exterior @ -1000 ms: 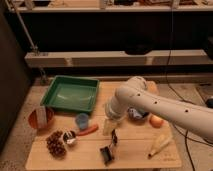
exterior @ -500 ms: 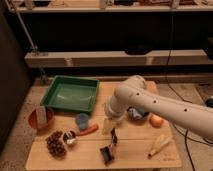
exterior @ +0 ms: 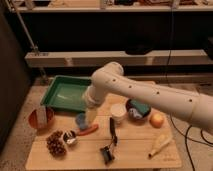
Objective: Place eraser in paper cup
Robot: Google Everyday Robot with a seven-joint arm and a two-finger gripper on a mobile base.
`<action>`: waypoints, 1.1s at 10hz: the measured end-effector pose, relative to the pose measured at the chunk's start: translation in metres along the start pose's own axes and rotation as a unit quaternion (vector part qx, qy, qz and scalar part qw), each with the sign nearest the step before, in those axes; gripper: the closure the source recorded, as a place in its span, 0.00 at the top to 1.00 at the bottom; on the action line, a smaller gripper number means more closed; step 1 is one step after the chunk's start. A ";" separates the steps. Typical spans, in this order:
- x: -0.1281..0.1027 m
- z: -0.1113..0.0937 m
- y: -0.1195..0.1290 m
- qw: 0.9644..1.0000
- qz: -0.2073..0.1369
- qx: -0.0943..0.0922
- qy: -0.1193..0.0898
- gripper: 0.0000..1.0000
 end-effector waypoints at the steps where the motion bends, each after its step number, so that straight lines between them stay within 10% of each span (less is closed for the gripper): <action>1: -0.024 0.006 -0.010 1.000 -0.014 -0.006 -0.008 0.80; 5: -0.111 0.032 -0.045 0.996 -0.075 -0.024 -0.047 0.80; 11: -0.119 0.034 -0.048 0.995 -0.083 -0.026 -0.048 0.80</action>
